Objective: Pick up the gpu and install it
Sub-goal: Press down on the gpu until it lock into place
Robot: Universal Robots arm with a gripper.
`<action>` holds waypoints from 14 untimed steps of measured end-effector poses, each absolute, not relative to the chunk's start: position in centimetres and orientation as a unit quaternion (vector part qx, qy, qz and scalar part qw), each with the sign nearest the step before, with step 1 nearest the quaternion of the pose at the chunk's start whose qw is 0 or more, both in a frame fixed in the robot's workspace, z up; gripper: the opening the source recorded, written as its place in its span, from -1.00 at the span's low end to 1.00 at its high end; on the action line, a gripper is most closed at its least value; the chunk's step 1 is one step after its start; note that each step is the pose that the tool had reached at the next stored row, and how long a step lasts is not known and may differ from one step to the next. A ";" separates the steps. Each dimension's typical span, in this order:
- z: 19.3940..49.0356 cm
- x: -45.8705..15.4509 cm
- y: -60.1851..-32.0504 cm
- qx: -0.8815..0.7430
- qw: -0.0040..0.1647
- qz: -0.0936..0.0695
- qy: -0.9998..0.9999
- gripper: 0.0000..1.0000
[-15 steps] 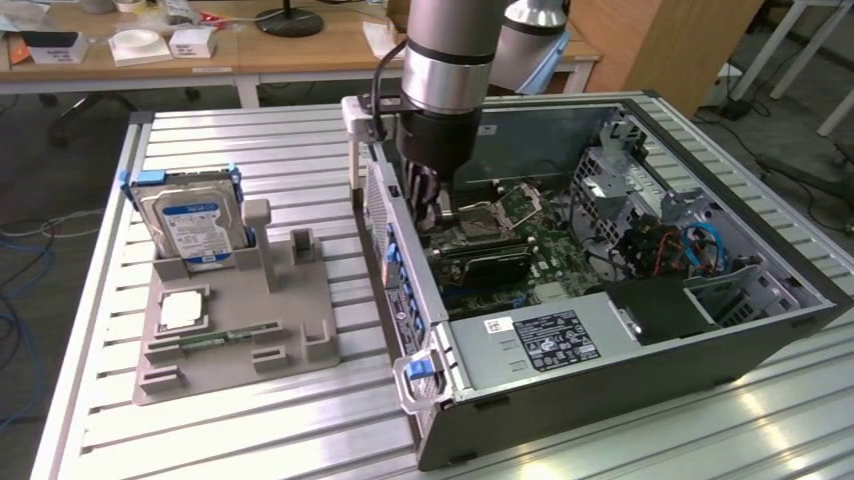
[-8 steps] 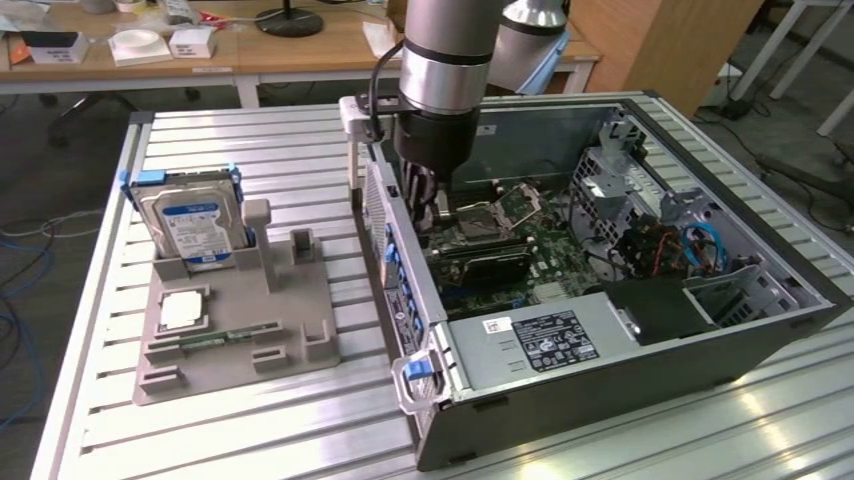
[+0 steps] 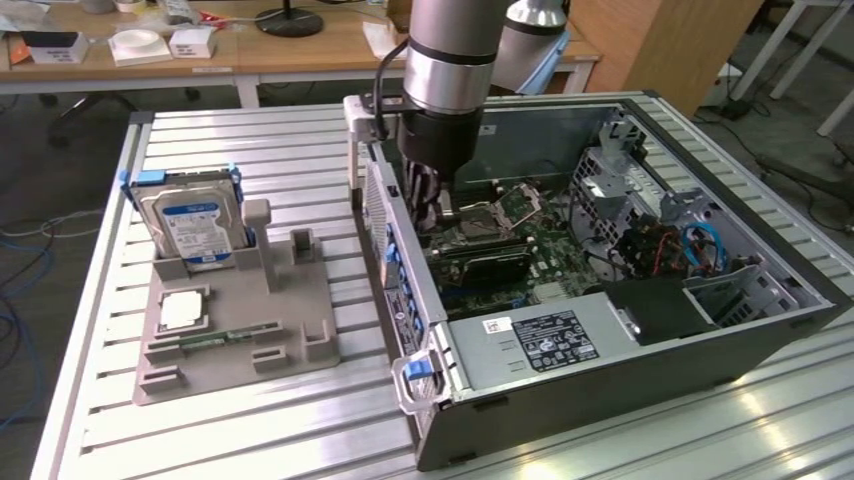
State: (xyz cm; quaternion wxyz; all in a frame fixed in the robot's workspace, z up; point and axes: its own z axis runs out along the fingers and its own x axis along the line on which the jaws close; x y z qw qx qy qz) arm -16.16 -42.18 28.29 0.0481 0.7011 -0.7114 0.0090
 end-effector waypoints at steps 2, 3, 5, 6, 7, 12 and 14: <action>28.3 -16.1 -42.2 0.701 0.048 0.009 -0.711 -0.80; 28.3 -16.1 -42.2 0.701 0.048 0.009 -0.711 -0.80; 28.3 -16.1 -42.2 0.701 0.048 0.009 -0.711 -0.80; 28.3 -16.1 -42.2 0.701 0.048 0.009 -0.711 -0.80; 28.3 -16.1 -42.2 0.701 0.048 0.009 -0.711 -0.80; 28.3 -16.1 -42.5 0.701 0.048 0.009 -0.711 -0.80; 28.3 -16.1 -42.6 0.701 0.048 0.009 -0.711 -0.80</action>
